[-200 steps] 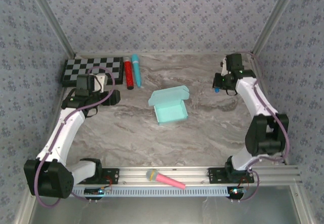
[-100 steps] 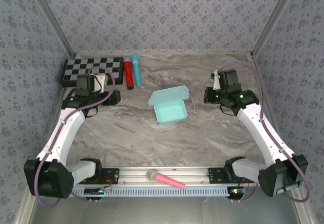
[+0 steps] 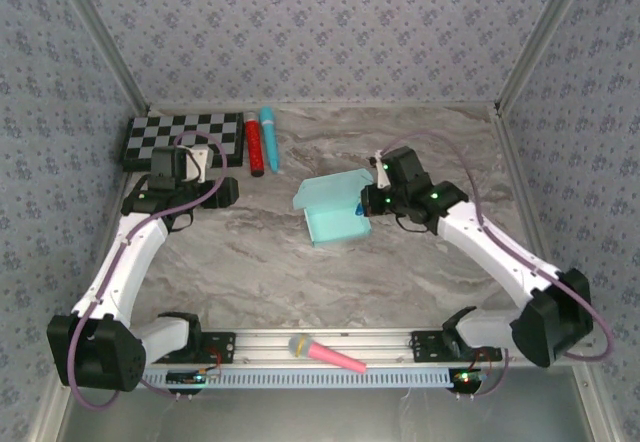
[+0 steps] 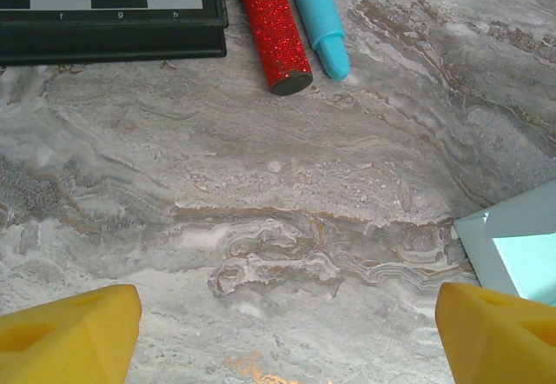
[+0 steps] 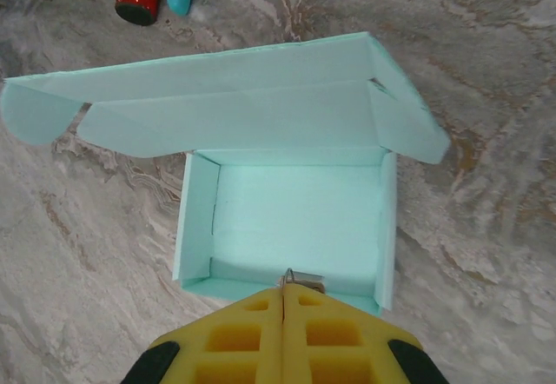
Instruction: Fold the paper box
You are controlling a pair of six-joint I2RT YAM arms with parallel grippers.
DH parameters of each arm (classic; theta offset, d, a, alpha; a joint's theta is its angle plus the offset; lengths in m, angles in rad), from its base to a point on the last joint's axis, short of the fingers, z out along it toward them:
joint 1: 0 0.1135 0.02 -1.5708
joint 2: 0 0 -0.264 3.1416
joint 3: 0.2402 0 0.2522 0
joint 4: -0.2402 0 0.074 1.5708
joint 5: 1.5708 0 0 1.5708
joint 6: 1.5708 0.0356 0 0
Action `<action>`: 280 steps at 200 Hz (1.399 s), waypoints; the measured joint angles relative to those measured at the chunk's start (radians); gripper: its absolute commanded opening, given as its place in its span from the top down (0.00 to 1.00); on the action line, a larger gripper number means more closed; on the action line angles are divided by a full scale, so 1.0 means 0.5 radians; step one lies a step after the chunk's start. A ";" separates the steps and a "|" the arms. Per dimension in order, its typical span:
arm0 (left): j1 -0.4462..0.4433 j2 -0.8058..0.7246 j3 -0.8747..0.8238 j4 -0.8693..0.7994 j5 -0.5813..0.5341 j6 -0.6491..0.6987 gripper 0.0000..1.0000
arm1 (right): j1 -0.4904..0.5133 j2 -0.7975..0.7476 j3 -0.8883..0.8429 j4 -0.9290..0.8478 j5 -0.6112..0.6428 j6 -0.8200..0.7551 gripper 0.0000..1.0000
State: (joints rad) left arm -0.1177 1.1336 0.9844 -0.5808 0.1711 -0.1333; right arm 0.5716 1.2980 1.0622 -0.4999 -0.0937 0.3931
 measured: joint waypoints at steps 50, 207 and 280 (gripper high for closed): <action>0.000 0.000 0.000 0.000 0.001 0.000 0.12 | 0.124 0.285 -0.003 0.175 0.053 0.035 1.00; 0.000 0.007 0.000 0.000 0.002 -0.001 0.12 | 0.269 0.714 0.084 0.233 0.142 0.075 0.69; -0.048 0.110 0.011 -0.005 0.105 -0.068 0.16 | 0.267 0.464 0.079 0.233 0.226 0.031 0.69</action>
State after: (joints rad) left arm -0.1417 1.1885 0.9897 -0.5835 0.2234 -0.1673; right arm 0.7052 1.5299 1.1019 -0.3836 0.0193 0.4088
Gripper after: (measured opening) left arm 0.853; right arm 0.315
